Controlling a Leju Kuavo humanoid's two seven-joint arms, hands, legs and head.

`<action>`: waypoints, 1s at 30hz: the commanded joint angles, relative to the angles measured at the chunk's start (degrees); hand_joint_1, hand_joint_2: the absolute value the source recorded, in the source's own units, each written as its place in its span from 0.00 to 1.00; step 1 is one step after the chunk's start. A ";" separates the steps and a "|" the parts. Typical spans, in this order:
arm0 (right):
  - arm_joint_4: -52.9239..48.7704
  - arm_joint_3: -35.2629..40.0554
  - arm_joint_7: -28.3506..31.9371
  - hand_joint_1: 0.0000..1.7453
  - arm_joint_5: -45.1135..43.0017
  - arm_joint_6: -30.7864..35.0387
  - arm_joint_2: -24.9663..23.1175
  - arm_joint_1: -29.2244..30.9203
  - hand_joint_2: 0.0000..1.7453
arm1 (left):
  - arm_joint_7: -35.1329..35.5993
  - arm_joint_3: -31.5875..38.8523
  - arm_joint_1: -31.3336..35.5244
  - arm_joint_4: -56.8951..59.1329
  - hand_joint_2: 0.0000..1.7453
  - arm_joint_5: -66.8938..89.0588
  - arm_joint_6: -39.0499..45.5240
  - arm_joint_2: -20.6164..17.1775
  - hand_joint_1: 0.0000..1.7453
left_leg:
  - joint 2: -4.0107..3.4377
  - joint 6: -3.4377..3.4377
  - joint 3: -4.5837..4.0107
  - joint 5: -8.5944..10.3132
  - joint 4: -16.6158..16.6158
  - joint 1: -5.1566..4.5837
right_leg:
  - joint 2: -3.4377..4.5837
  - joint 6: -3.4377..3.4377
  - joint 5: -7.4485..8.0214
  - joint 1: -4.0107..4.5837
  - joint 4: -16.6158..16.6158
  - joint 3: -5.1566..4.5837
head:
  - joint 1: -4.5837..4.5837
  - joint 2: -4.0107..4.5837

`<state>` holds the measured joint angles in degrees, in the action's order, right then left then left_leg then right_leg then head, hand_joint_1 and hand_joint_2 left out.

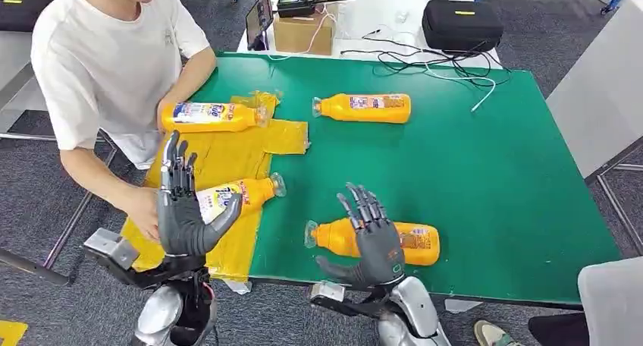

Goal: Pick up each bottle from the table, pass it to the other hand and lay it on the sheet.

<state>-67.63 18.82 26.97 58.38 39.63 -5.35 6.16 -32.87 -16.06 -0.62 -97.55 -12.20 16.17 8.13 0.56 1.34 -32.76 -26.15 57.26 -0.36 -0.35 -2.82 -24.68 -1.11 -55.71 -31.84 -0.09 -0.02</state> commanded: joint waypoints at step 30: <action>12.16 0.15 -29.56 0.00 7.86 -22.15 12.77 6.65 1.00 | 4.02 6.19 -10.06 -7.95 1.00 5.59 0.61 1.95 0.00 | -0.05 -0.06 0.05 -0.01 -0.02 0.02 | 0.07 0.04 0.05 0.03 0.07 0.07 | -0.02 0.02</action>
<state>-61.92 18.29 -1.73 67.76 19.16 6.21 10.66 -29.72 -11.26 -11.19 -107.19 -7.76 16.35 10.01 0.55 1.36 -32.82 -26.15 57.27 -0.40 -0.31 -2.88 -24.64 -1.14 -55.70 -31.91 -0.11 0.00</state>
